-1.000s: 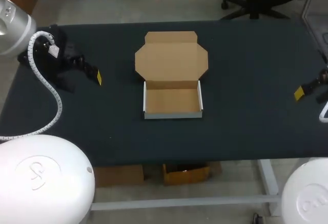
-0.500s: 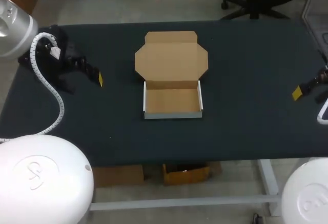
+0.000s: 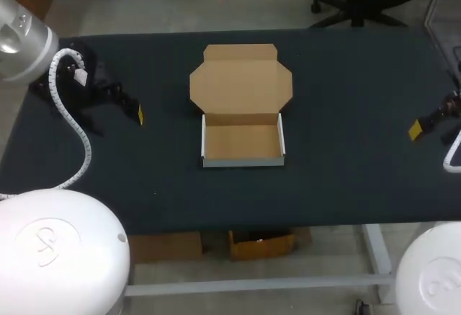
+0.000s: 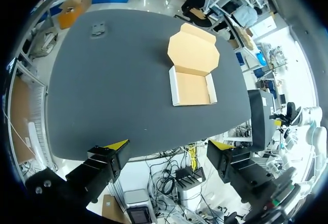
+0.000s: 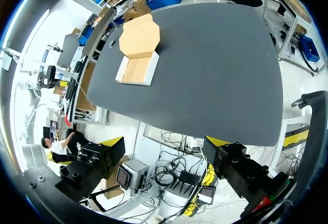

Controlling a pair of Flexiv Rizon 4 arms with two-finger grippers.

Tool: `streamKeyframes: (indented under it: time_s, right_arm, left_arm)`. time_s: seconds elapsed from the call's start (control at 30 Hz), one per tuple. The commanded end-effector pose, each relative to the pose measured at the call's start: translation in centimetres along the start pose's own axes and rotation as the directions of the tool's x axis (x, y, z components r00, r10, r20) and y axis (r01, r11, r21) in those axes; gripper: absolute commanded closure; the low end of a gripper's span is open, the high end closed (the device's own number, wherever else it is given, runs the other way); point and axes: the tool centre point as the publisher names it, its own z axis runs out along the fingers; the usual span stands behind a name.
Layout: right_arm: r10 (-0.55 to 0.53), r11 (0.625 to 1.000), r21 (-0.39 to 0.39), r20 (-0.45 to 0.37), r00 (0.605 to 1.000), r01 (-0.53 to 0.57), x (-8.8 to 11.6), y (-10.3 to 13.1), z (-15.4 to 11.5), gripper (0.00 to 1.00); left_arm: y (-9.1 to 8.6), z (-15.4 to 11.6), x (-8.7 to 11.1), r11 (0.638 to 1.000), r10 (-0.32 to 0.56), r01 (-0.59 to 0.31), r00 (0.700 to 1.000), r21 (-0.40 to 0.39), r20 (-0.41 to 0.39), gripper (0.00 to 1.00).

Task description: Assemble the packaging by folding the flat box into shape, placing the metal phone stand inside, and closing the box properly

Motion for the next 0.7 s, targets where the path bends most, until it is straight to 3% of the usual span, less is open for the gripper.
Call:
streamKeyframes:
  time_s: [0.03, 0.7]
  right_arm:
    - [0.000, 1.000, 0.005, -0.003, 1.000, 0.000, 0.0, 0.1, -0.1, 0.00]
    - [0.000, 1.000, 0.005, -0.003, 1.000, 0.000, 0.0, 0.1, -0.1, 0.00]
  left_arm:
    - [-1.4, 1.3, -0.5, 1.000, -0.009, 0.009, 1.000, -0.027, 0.009, 0.00]
    - [-4.0, 6.9, -3.6, 0.997, -0.058, 0.066, 0.982, -0.038, 0.179, 0.00]
